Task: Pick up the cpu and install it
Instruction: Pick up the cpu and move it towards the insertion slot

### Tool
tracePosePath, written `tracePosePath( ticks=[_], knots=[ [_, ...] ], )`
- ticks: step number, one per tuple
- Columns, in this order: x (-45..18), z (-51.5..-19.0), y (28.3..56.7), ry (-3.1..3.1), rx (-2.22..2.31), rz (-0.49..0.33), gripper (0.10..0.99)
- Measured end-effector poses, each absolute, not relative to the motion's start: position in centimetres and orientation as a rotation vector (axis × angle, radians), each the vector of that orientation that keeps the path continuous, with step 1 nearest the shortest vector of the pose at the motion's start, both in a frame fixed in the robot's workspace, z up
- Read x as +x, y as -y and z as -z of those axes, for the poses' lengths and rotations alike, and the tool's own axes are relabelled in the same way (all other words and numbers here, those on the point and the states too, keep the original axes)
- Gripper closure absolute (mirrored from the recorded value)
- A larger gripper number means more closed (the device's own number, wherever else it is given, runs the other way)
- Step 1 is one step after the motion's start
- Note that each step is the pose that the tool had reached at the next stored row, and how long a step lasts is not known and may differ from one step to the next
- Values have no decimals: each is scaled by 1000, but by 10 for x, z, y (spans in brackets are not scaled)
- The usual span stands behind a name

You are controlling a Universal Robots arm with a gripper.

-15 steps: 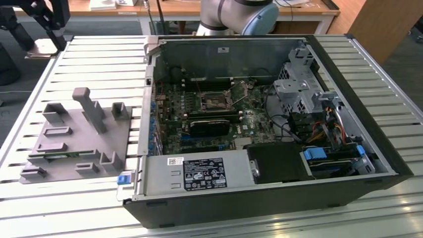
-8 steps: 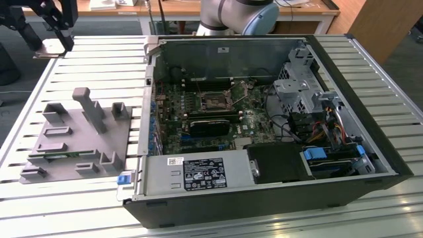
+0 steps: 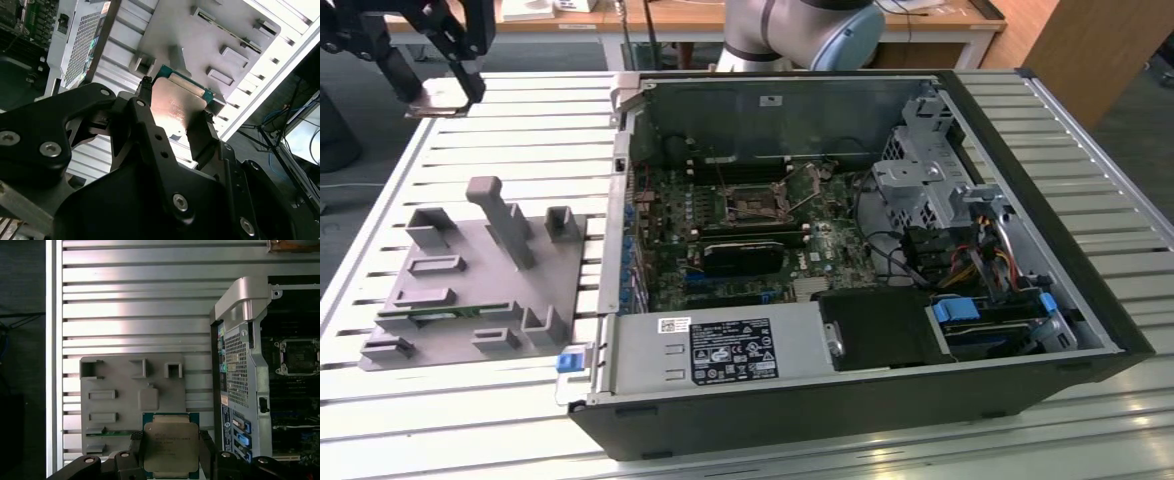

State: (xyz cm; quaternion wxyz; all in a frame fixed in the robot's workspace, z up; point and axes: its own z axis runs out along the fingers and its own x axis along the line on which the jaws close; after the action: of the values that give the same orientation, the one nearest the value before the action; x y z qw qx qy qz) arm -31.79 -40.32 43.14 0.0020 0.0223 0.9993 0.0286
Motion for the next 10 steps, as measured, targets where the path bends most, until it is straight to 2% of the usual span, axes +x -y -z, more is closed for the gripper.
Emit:
tracePosePath(
  ticks=[10],
  knots=[
    [-297, -431, 402, -3136, 70, -90, 553]
  ],
)
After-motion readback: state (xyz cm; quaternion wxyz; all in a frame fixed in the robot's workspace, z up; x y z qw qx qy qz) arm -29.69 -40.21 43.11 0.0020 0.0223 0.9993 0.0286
